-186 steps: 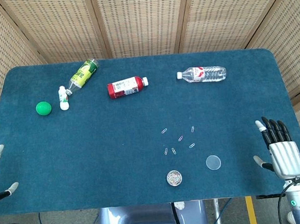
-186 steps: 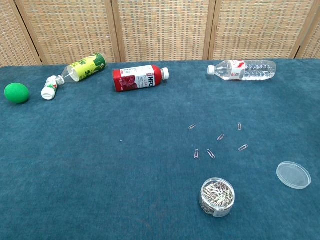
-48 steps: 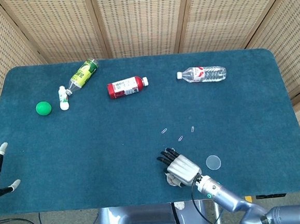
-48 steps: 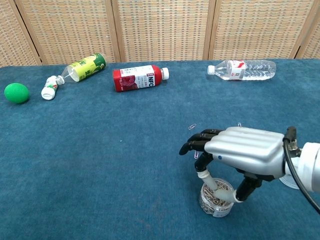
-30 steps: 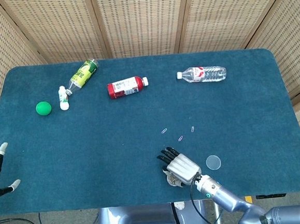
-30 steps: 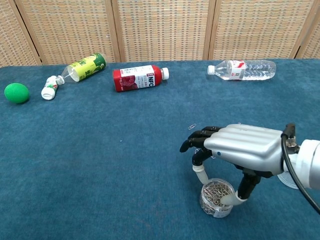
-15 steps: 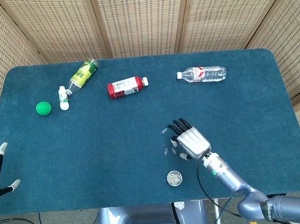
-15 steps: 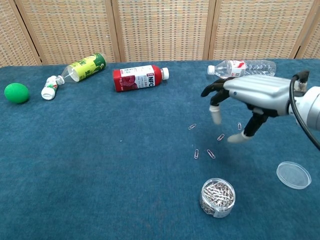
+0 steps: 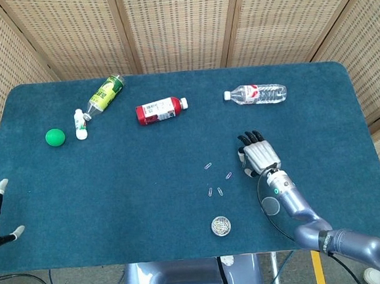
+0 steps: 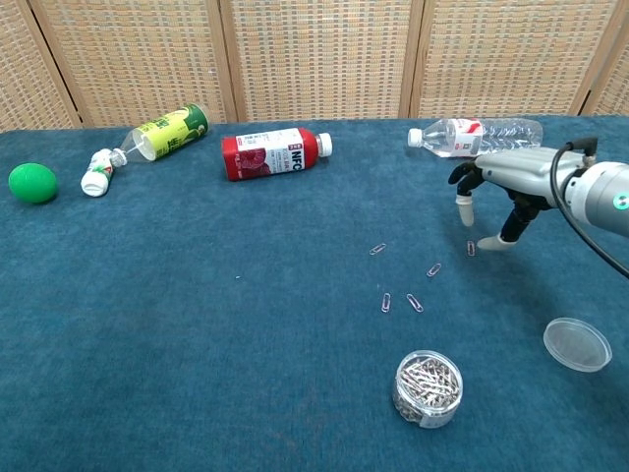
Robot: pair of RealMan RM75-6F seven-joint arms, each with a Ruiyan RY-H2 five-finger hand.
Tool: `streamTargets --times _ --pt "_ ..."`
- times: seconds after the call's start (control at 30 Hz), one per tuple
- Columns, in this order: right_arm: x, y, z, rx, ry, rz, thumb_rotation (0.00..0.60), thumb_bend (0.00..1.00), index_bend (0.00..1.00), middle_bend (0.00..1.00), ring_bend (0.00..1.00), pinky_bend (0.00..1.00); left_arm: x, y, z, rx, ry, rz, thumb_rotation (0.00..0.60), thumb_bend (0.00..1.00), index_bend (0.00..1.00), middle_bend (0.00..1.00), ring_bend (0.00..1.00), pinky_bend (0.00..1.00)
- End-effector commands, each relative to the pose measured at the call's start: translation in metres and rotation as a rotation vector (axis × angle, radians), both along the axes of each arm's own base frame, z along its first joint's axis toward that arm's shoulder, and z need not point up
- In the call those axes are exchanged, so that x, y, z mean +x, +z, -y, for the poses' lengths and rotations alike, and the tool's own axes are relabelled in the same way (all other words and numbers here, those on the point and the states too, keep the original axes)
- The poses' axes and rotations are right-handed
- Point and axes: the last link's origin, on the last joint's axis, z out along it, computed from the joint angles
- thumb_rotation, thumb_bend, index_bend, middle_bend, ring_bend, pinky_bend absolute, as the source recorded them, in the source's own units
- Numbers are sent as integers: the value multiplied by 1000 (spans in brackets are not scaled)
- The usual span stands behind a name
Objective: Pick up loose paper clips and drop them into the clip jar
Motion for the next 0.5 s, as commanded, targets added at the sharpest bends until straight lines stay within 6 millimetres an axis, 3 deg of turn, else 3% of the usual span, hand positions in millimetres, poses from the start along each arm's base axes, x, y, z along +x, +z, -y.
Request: streamTargets --times 0.03,0.5 --pt "5 -5 0 23 6 15 600 293 490 110 0 0 -1 0 -1 -1 2 -1 600 0 0 0 0 0" --pt "19 -35 -4 90 39 1 600 301 491 109 0 0 -2 -1 -1 -1 6 -3 600 0 0 0 0 0"
